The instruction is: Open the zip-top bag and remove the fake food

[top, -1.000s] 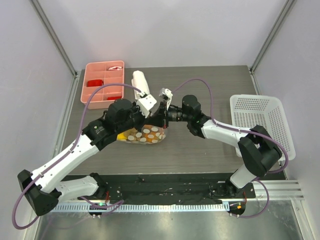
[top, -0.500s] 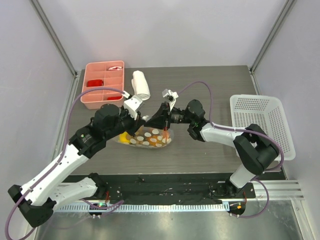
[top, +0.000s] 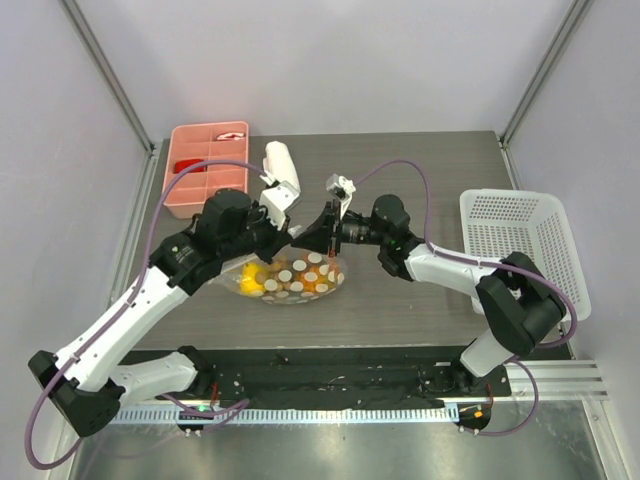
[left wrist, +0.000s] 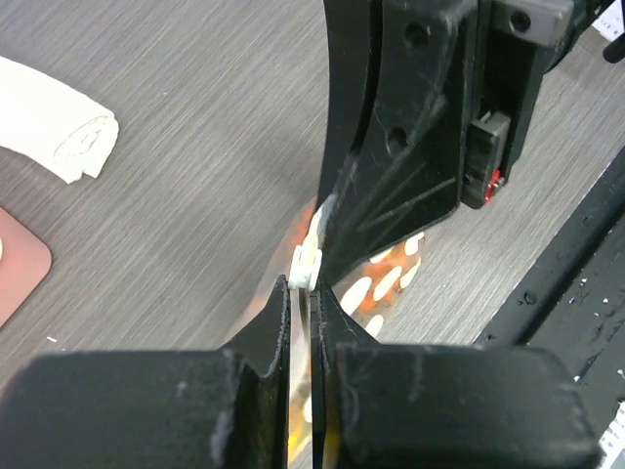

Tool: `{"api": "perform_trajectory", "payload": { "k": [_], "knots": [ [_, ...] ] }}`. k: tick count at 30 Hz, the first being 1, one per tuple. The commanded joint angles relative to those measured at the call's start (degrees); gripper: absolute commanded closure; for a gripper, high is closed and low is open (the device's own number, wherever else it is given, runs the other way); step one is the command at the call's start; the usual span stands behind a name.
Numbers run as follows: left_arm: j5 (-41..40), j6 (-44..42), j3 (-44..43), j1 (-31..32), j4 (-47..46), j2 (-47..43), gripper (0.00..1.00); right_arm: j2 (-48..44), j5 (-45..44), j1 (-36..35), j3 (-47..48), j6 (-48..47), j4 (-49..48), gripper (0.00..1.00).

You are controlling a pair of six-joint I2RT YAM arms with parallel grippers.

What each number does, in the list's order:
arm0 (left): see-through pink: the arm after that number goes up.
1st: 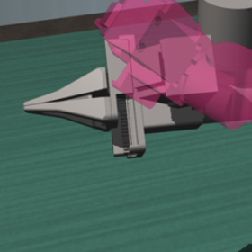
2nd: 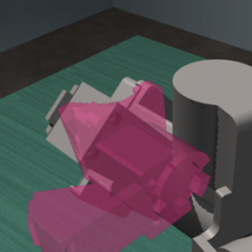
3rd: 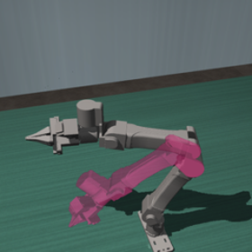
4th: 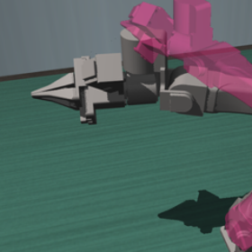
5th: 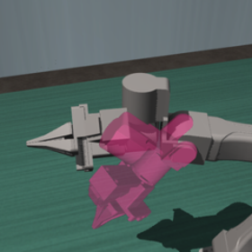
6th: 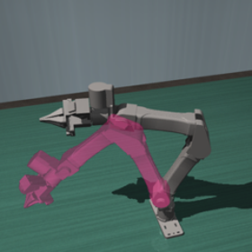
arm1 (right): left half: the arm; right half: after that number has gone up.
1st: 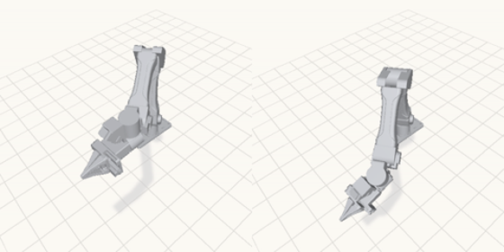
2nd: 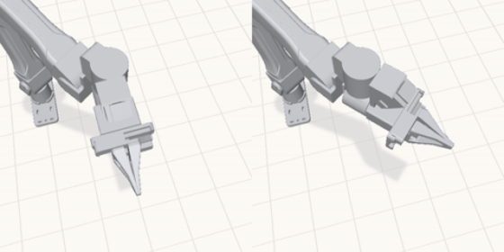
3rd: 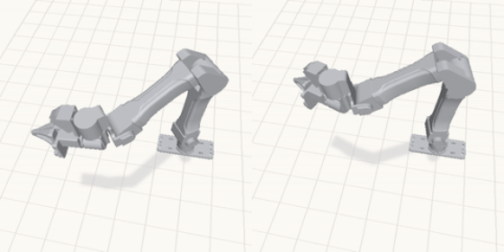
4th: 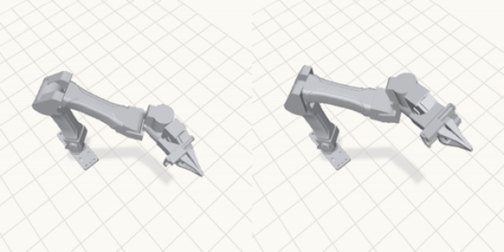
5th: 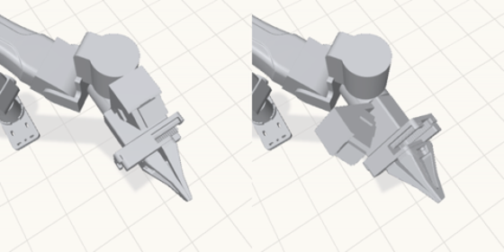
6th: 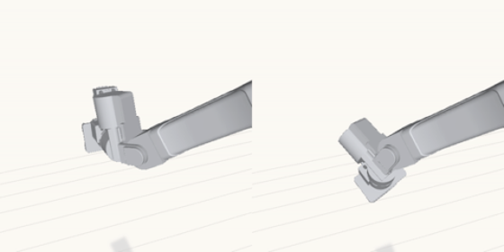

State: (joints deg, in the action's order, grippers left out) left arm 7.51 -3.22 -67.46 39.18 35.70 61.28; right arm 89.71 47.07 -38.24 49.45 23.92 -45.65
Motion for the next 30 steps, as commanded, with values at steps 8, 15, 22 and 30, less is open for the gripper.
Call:
{"api": "perform_trajectory", "payload": {
  "k": [8,15,22,30],
  "knots": [
    [-5.1,2.7,2.8,-1.5,4.5,-6.3,1.00,-1.3,-6.4,4.0,-2.2,15.2,-19.6,0.99],
    [-21.0,11.6,2.1,-1.7,9.7,-10.6,1.00,-0.3,-3.1,10.8,-1.5,20.5,-23.3,0.99],
    [-22.0,29.2,3.9,-1.7,19.3,-13.1,1.00,6.8,-1.1,11.2,2.0,23.0,-26.3,0.99],
    [-13.8,23.3,4.8,-1.7,10.6,-17.9,0.60,10.7,1.4,11.2,4.1,26.4,-30.5,0.99]
  ]
}}
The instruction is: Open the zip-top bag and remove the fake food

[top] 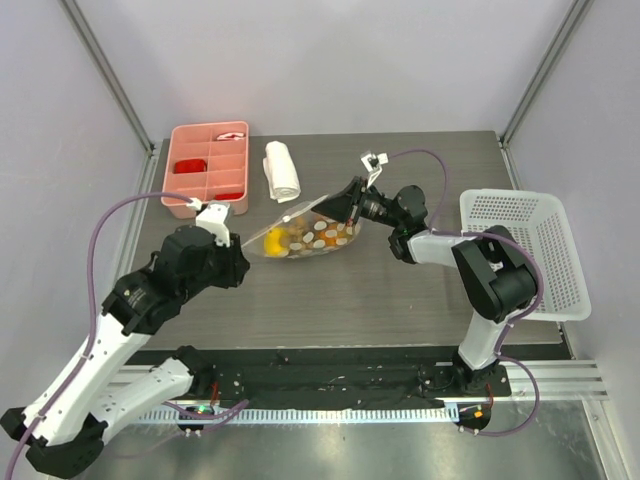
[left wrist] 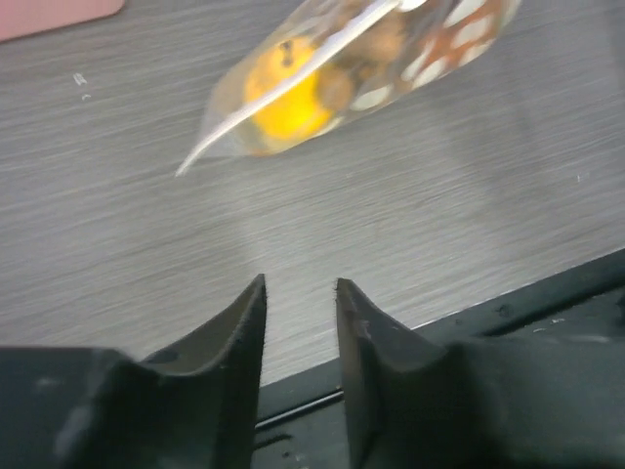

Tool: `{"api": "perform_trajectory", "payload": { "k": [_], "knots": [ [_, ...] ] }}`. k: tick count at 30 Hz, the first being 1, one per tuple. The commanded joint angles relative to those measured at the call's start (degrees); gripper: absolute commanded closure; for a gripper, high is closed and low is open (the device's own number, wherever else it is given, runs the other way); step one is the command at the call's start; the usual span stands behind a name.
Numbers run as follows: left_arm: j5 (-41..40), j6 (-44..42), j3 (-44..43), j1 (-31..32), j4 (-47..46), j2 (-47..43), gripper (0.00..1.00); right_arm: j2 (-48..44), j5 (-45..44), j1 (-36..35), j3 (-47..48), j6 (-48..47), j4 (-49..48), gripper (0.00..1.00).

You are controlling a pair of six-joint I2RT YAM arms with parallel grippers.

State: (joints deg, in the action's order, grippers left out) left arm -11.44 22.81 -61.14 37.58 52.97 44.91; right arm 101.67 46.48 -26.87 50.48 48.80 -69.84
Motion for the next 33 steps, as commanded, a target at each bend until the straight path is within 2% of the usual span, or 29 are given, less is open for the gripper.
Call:
{"api": "perform_trajectory", "payload": {
  "k": [1,4,5,8,12,14,20,22,25,27,28,30,33],
  "knots": [
    [7.0,-3.6,-1.7,-0.1,-10.3,-1.2,0.52,-1.6,2.0,-0.3,3.0,0.8,-3.7,0.99],
    [9.4,-7.9,-5.0,-0.1,-13.2,5.2,0.41,-3.0,1.9,-0.3,2.8,-1.0,0.0,0.99],
    [9.3,-9.0,-7.4,-0.1,-13.2,8.1,0.30,-3.2,1.9,-0.3,2.3,-0.9,0.5,0.99],
    [8.2,-14.6,-10.5,-0.1,-12.6,17.4,0.30,-3.9,1.8,-0.4,1.9,-1.1,2.5,0.99],
    [8.4,-21.7,-13.3,-0.1,-14.3,23.6,0.33,-4.8,2.2,-0.5,1.0,-1.1,3.0,0.99],
    [9.7,-26.1,-14.0,-0.1,-13.1,25.6,0.38,-5.1,2.8,-0.5,1.0,-1.2,3.5,0.99],
    [4.9,-32.0,-9.0,-0.6,-17.5,23.6,0.38,-6.1,4.2,-0.5,1.6,-3.7,7.6,0.99],
    [2.2,-32.1,-10.1,-0.8,-17.3,24.3,0.38,-6.3,4.6,-0.5,1.5,-3.7,7.9,0.99],
    [2.6,-32.8,-9.6,-0.9,-19.3,23.5,0.38,-7.0,5.2,-0.6,1.2,-4.4,8.8,0.99],
    [3.4,-33.7,-9.7,-1.5,-19.7,23.7,0.42,-7.0,5.7,-1.0,1.1,-4.5,8.8,0.99],
    [6.9,-34.3,-10.1,-2.2,-18.7,24.0,0.43,-7.1,5.7,-1.0,1.3,-4.6,9.0,0.99],
    [10.3,-34.8,-10.5,-3.0,-19.4,24.2,0.52,-6.9,5.8,-1.2,1.5,-4.8,9.2,0.99],
    [13.4,-35.0,-9.1,-3.3,-22.3,23.7,0.60,-6.9,5.9,-1.5,1.8,-4.9,9.6,0.99]
  ]
}}
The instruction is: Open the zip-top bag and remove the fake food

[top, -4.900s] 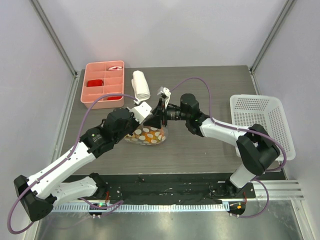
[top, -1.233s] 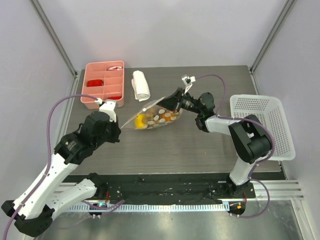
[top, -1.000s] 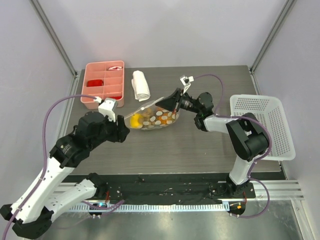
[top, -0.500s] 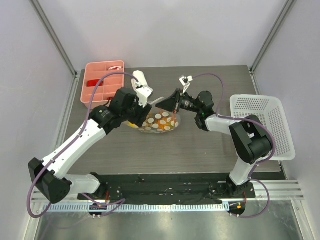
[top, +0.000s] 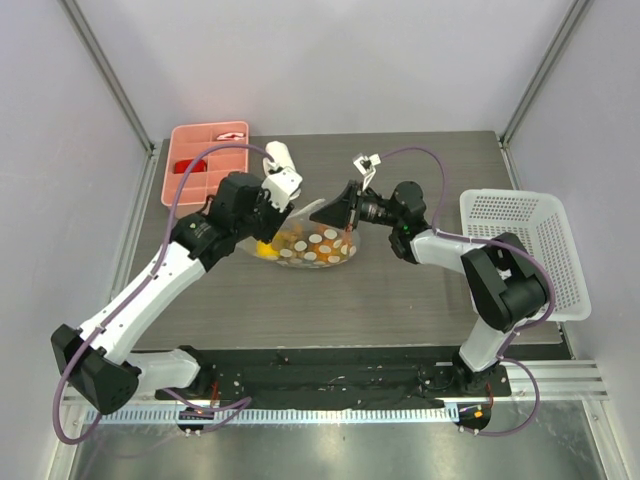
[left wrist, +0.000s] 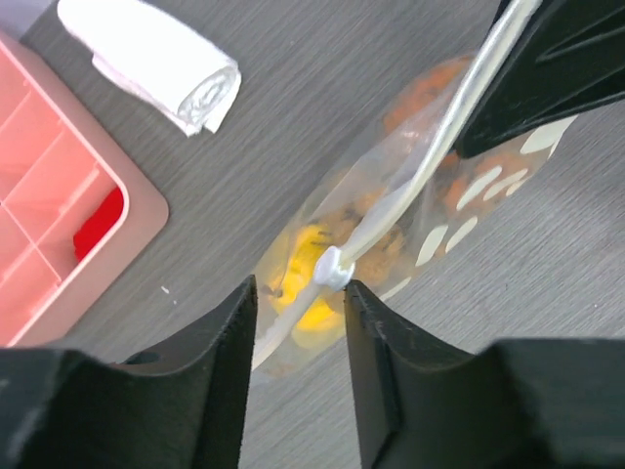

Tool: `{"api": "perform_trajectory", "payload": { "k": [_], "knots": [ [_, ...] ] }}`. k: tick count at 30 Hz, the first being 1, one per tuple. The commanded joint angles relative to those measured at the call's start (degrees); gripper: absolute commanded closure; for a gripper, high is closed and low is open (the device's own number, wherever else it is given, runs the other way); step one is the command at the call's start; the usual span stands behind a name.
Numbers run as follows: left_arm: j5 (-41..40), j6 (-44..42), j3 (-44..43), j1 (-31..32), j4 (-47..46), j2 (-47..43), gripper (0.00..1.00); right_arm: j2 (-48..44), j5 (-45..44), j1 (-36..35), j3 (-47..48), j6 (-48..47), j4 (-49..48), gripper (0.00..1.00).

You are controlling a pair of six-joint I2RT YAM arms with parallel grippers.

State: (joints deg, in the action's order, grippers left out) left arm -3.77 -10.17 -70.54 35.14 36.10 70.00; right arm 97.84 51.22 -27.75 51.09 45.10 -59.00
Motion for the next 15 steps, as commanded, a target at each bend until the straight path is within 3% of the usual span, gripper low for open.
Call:
{"api": "perform_trajectory", "payload": {
  "k": [1,10,15],
  "knots": [
    [6.3,-2.2,0.3,-1.1,-5.2,-1.5,0.62,-3.4,1.1,-0.7,1.3,-1.4,-0.9,0.99],
    [9.7,-2.0,0.3,-2.3,-5.1,0.2,0.71,-3.9,1.2,-0.9,1.6,-2.2,0.3,0.99],
    [10.6,-1.9,0.0,-2.6,-4.8,0.8,0.82,-3.8,1.3,-1.0,1.6,-2.0,0.3,0.99]
  ]
}}
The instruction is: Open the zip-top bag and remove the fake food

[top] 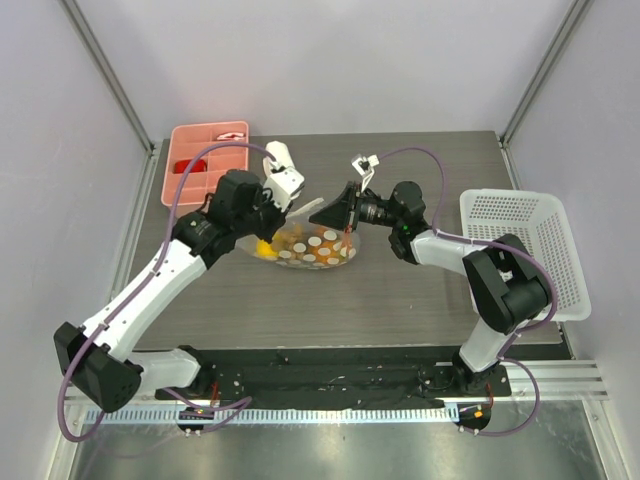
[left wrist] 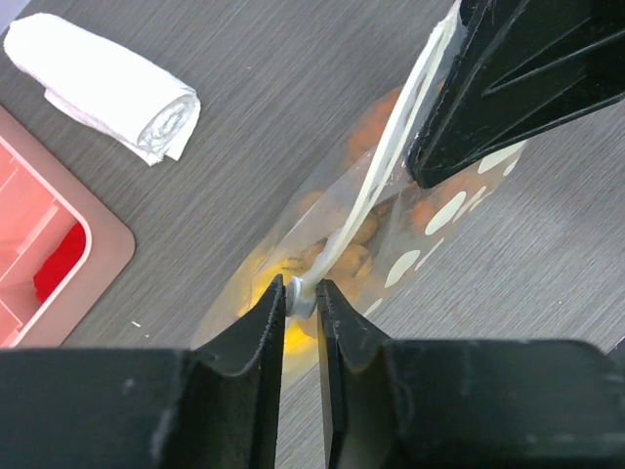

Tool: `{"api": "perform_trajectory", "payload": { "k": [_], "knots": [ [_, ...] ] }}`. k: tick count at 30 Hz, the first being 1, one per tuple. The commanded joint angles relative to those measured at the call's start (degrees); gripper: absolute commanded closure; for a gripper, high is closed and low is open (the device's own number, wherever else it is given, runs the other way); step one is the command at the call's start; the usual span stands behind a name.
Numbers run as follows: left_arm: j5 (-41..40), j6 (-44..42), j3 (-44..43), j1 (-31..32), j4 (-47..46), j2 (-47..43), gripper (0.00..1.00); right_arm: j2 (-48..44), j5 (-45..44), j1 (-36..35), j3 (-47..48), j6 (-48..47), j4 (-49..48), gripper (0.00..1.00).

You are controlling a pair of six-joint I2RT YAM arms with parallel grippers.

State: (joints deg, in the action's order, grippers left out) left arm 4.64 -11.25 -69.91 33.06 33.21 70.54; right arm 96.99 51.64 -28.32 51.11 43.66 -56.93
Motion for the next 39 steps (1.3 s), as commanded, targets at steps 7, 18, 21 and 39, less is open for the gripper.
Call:
{"api": "perform_trajectory", "payload": {
  "k": [7,18,21,39],
  "knots": [
    [1.6,-0.8,0.9,-0.6,-2.6,-0.9,0.67,-2.7,1.1,-0.4,2.1,-0.3,-1.8,0.99],
    [0.5,-0.7,-0.1,-0.6,-1.5,0.7,0.82,-2.6,1.4,-0.8,2.0,-0.4,-1.9,0.99],
    [-0.4,-0.4,-0.2,-0.6,-0.8,1.2,1.00,-2.8,2.1,-0.9,2.1,-1.3,-1.2,0.95],
    [4.2,-0.1,1.2,-0.6,1.1,-3.9,1.00,-3.1,3.7,-2.7,22.0,-45.3,52.0,0.53]
  ]
}}
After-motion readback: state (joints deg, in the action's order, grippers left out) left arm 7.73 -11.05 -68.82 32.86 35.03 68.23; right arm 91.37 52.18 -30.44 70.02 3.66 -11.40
